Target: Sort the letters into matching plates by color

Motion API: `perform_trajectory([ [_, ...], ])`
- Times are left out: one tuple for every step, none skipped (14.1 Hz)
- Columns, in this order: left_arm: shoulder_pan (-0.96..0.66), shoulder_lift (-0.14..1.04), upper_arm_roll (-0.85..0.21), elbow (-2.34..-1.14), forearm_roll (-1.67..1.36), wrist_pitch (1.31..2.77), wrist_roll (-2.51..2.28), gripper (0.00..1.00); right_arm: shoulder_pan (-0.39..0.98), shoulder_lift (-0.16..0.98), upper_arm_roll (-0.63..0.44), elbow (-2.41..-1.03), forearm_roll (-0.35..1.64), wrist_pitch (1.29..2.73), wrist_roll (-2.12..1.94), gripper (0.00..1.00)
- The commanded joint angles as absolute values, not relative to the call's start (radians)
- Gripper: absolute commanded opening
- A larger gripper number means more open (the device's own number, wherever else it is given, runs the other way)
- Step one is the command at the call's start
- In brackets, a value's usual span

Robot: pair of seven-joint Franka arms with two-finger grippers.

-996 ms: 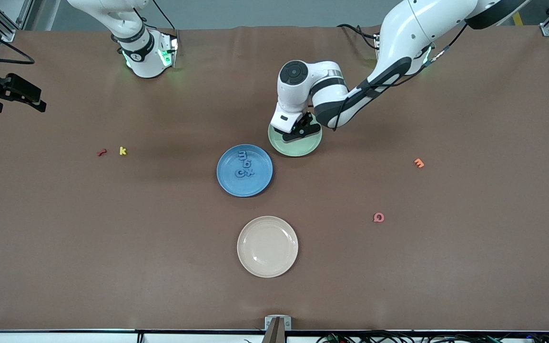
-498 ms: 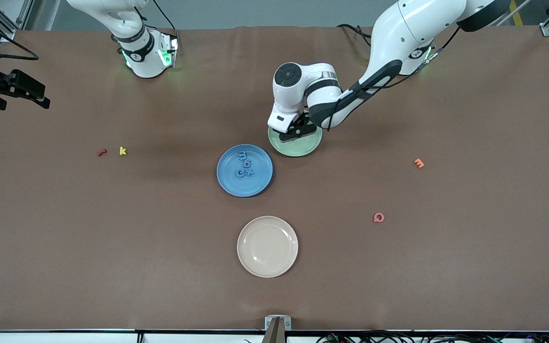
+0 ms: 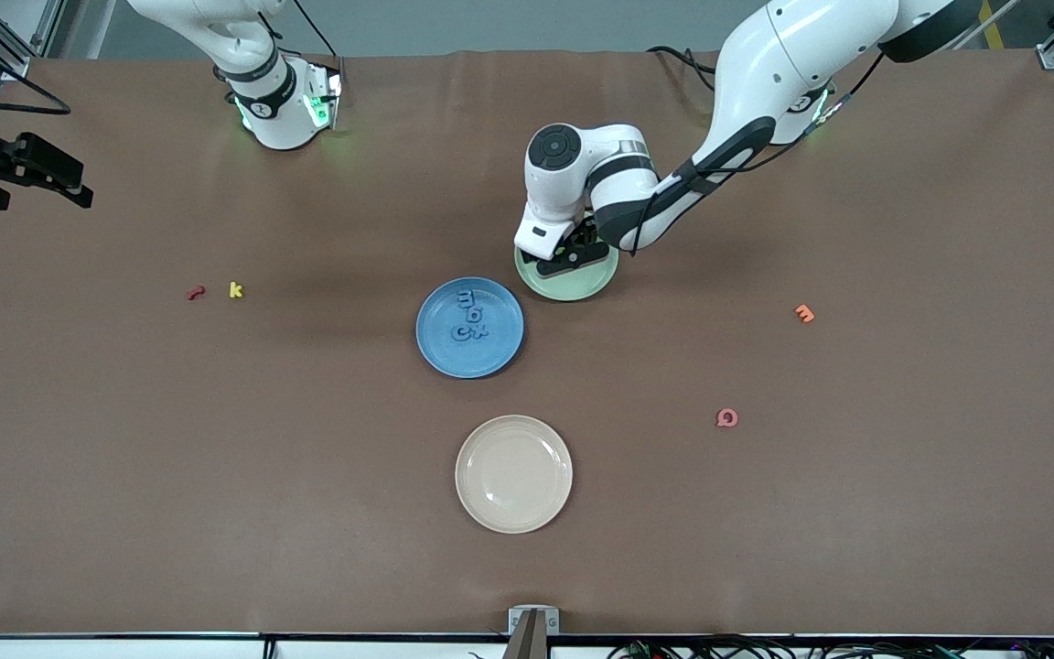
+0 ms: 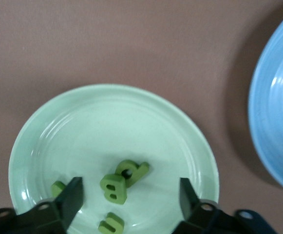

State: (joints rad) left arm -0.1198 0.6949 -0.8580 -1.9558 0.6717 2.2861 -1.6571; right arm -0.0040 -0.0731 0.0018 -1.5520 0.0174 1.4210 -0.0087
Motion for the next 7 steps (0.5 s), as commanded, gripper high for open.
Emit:
perform_trajectory([
  [-0.098, 0.657, -0.859, -1.928, 0.661, 2.267, -1.652, 0.99, 0.006, -0.144, -0.011, -1.64, 0.021, 1.472, -0.02, 1.0],
  [-0.077, 0.643, -0.862, -1.919, 0.661, 2.267, -1.652, 0.99, 0.006, -0.146, -0.011, -1.643, 0.021, 1.474, -0.02, 1.0],
  [-0.036, 0.637, -0.882, -1.917, 0.661, 2.267, -1.646, 0.99, 0.003, -0.144, -0.011, -1.638, 0.02, 1.471, -0.018, 1.0],
  [0.025, 0.623, -0.931, -1.928, 0.66, 2.27, -1.625, 0.99, 0.002, -0.141, -0.011, -1.632, 0.018, 1.467, -0.018, 1.0],
  [0.067, 0.582, -0.954, -1.948, 0.651, 2.269, -1.594, 0.99, 0.002, -0.14, -0.011, -1.629, 0.018, 1.465, -0.018, 1.0],
  [0.087, 0.562, -0.957, -1.962, 0.631, 2.269, -1.571, 0.99, 0.0, -0.14, -0.011, -1.621, 0.018, 1.462, -0.018, 1.0],
  [0.112, 0.525, -0.962, -1.971, 0.599, 2.27, -1.533, 0.99, 0.0, -0.137, -0.011, -1.612, 0.018, 1.457, -0.018, 1.0],
])
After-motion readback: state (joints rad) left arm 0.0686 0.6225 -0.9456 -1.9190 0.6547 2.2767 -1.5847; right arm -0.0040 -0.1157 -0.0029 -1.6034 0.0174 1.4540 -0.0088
